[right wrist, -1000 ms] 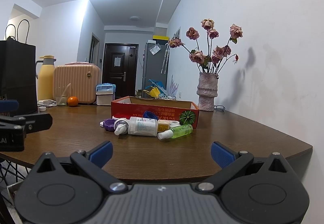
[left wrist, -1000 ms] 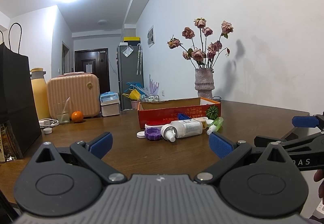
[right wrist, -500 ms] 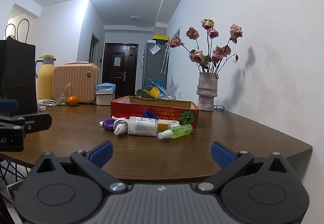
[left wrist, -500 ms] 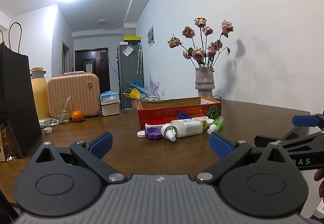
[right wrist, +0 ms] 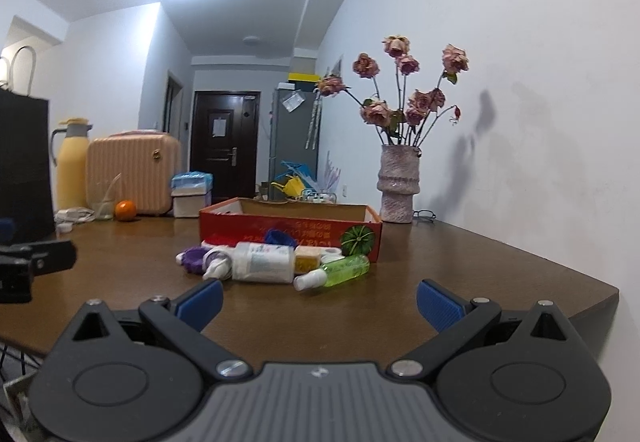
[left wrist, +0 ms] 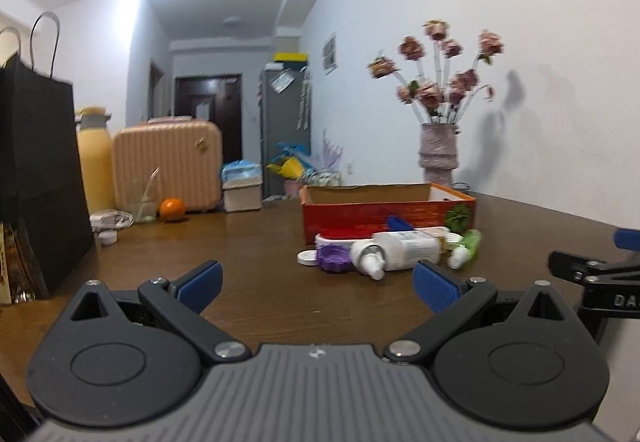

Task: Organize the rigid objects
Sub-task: 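Grasp the white pump bottle with the left gripper while the right gripper grasps the green spray bottle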

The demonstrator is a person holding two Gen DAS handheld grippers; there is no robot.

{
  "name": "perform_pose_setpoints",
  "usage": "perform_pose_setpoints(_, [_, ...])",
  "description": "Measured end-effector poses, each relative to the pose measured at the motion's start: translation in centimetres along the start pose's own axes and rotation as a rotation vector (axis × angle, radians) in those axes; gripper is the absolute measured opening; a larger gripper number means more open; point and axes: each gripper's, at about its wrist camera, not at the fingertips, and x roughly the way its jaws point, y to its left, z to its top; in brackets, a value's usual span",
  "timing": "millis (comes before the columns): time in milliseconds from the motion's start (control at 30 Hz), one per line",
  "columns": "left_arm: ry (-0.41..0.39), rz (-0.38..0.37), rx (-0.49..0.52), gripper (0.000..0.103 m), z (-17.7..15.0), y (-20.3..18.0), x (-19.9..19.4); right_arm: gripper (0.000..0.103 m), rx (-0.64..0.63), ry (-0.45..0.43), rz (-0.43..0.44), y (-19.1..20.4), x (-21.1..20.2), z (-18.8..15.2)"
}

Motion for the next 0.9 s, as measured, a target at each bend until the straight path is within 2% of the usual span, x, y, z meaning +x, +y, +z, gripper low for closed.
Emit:
perform_pose_setpoints(100, [0.025,0.026,-0.021,0.103,0.6,0.7,1.9,0.103,0.005,0.001,0.008,-0.2,1.4,0.5])
perform_pose_setpoints(267, [0.031,0.008,-0.086,0.103,1.4,2.4,5.2,0.103,0.020,-0.031,0.056,-0.3,4.2,1.2])
perform_pose_setpoints(333, [0.054,0.002,-0.049,0.103,1.9,2.5,6.9,0.103,0.048,-0.051,0.097,-0.6,5.6,1.3])
perform_pose_setpoints(367, [0.060,-0.002,-0.025,0.103,2.0,2.3,7.6,0.103,0.052,-0.024,0.122,-0.7,6.5,1.5])
perform_pose_setpoints(433, [0.063,-0.016,0.012,0.103,2.5,1.9,9.0,0.103,0.030,0.107,0.203,-0.6,9.0,2.3])
perform_pose_setpoints(467, [0.067,-0.022,0.027,0.103,2.7,1.6,9.7,0.103,0.028,0.137,0.236,-0.6,9.9,2.5])
perform_pose_setpoints(567, [0.098,-0.048,0.074,0.103,3.3,0.2,12.4,0.100,0.045,0.147,0.224,-1.0,12.3,3.0])
perform_pose_setpoints(667, [0.143,-0.075,0.071,0.103,3.5,-1.1,15.2,0.089,0.050,0.164,0.202,-2.0,14.6,3.5])
perform_pose_setpoints(733, [0.181,-0.096,0.070,0.103,3.7,-2.2,17.4,0.087,0.073,0.176,0.195,-3.3,16.2,3.5])
perform_pose_setpoints(767, [0.198,-0.100,0.070,0.102,3.7,-2.7,18.4,0.085,0.082,0.187,0.191,-3.9,17.1,3.4])
perform_pose_setpoints(833, [0.247,-0.101,0.060,0.092,3.8,-3.7,20.6,0.084,0.089,0.211,0.187,-4.7,18.4,3.3])
perform_pose_setpoints(900, [0.298,-0.102,0.031,0.077,3.8,-4.6,22.6,0.084,0.088,0.234,0.185,-5.3,19.8,3.2])
